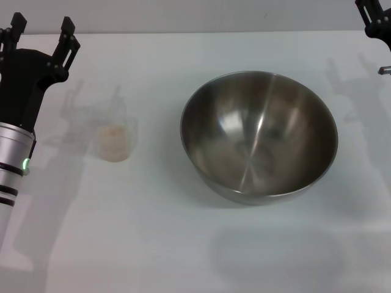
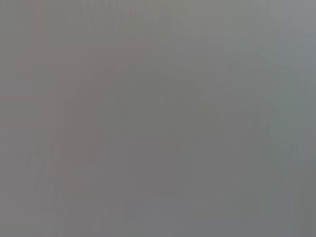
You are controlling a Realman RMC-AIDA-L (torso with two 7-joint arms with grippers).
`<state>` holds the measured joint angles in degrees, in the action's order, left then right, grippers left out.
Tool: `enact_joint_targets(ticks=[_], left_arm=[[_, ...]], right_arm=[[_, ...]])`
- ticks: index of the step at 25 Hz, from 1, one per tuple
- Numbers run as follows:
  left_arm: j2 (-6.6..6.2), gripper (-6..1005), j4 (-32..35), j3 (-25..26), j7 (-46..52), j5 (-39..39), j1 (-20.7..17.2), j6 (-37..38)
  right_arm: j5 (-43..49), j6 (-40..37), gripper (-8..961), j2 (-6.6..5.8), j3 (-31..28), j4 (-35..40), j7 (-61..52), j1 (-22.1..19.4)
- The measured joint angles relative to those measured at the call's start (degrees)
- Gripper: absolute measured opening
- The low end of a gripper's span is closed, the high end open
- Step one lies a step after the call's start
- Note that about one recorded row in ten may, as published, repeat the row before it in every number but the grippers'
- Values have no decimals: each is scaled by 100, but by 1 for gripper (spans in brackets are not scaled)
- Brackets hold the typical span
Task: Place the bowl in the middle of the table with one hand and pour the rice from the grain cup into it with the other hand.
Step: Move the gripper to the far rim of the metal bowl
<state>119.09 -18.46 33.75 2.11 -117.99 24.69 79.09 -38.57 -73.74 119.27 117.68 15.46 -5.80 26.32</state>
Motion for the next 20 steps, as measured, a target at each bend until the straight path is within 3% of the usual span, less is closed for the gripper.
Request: enact_joint_targets(ticks=[14, 20], left_arm=[[0, 830, 9, 0, 0, 4, 10, -10], [0, 831, 12, 0, 0, 5, 10, -10]], right_arm=[[-2, 32, 694, 0, 0, 25, 0, 37], [14, 431, 694, -44, -65, 131, -1, 123]])
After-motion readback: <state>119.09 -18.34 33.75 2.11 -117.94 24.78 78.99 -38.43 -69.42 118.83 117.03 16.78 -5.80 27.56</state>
